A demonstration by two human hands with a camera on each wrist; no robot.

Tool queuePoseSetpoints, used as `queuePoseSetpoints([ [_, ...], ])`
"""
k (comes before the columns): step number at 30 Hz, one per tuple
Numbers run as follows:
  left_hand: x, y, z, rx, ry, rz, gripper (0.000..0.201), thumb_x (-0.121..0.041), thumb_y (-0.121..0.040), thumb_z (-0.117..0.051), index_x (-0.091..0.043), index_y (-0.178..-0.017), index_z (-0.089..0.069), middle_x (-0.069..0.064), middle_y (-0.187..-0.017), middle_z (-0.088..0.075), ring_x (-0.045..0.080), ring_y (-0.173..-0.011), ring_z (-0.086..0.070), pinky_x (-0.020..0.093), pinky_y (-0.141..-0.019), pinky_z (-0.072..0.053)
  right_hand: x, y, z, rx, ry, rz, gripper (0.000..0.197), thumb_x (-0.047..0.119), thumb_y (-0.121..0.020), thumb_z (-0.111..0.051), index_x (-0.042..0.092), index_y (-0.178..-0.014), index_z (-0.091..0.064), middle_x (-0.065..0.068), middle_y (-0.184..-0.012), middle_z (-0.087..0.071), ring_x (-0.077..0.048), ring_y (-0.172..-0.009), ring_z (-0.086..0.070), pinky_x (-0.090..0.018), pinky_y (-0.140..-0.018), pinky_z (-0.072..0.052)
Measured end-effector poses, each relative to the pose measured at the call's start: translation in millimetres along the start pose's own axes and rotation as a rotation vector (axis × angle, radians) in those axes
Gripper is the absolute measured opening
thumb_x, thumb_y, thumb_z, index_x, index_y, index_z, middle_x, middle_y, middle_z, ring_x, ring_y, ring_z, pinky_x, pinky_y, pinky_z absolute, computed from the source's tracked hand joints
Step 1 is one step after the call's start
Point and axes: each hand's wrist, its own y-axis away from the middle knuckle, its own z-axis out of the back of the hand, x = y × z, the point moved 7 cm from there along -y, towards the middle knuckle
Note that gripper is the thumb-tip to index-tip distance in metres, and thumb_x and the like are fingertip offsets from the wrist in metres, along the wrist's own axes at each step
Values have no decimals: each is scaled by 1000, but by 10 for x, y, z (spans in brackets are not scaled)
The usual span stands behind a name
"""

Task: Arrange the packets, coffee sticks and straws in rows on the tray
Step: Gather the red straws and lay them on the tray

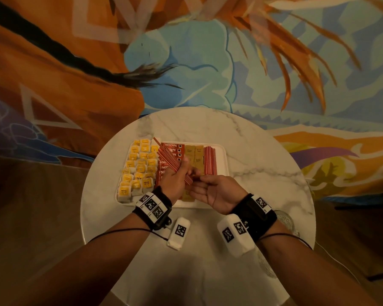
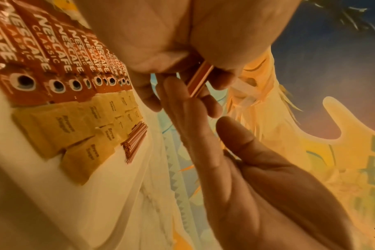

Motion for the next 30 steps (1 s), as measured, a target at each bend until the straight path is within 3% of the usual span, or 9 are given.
queuePoseSetpoints([
  [4, 0, 11, 48, 16, -17, 37, 47, -41, -104, -40, -20, -65, -52, 8, -75, -68, 37, -81, -67, 44, -84, -58, 89, 13, 140, -97, 184, 68, 31, 13, -101, -49, 6, -129, -58, -17, -123, -68, -31, -115, -66, -46, -99, -53],
  [7, 81, 41, 72, 74, 5, 123, 46, -44, -103, -42, -22, -63, -53, 4, -62, -56, 28, -63, -61, 43, -65, -56, 341, 64, 171, -166, 445, 184, 22, 15, -100, -54, 14, -120, -64, -5, -116, -73, -22, -112, -67, -38, -96, -53],
  [11, 177, 110, 62, 188, -122, 183, 45, -42, -102, -46, -15, -67, -47, 1, -52, -46, 23, -47, -49, 31, -48, -41, 779, 213, -92, -153, 938, 517, 34, 16, -102, -51, 16, -136, -58, 3, -126, -67, -5, -114, -63, -19, -91, -49],
  [13, 189, 173, 7, 274, -175, 209, 43, -40, -103, -47, -14, -69, -47, 2, -52, -45, 23, -45, -48, 29, -44, -40, 941, 322, -281, -133, 1113, 656, 39, 20, -104, -49, 18, -143, -51, 3, -137, -60, -5, -124, -56, -21, -102, -46],
  [16, 195, 240, -63, 366, -220, 239, 41, -35, -103, -49, -10, -71, -48, 5, -52, -46, 26, -45, -52, 29, -44, -42, 1118, 469, -554, -141, 1376, 809, 46, 24, -105, -45, 20, -151, -40, 5, -155, -42, -5, -142, -36, -18, -115, -27],
  [19, 205, 273, -118, 429, -266, 254, 44, -34, -104, -48, -5, -70, -50, 6, -52, -48, 28, -47, -56, 31, -47, -46, 1185, 526, -730, -150, 1469, 876, 49, 23, -106, -42, 17, -154, -33, 4, -159, -34, -5, -145, -28, -7, -113, -17],
  [23, 133, 288, -135, 447, -295, 248, 47, -30, -104, -47, -10, -62, -49, 8, -52, -50, 28, -48, -58, 31, -49, -48, 927, 401, -830, 42, 1636, 810, 43, 18, -105, -42, 15, -147, -45, -3, -149, -51, -19, -135, -49, -25, -113, -35],
  [25, 116, 280, -122, 447, -291, 244, 46, -28, -104, -47, -10, -62, -49, 10, -53, -51, 28, -48, -59, 31, -49, -49, 758, 372, -844, 159, 1634, 795, 40, 14, -103, -42, 16, -142, -50, -2, -141, -58, -18, -127, -55, -31, -107, -43],
  [30, 162, 286, -109, 446, -304, 255, 48, -33, -102, -50, -8, -61, -50, 9, -52, -51, 28, -48, -59, 33, -51, -50, 924, 453, -764, -51, 1558, 902, 42, 16, -103, -47, 14, -145, -47, -4, -140, -58, -18, -125, -55, -22, -103, -39],
])
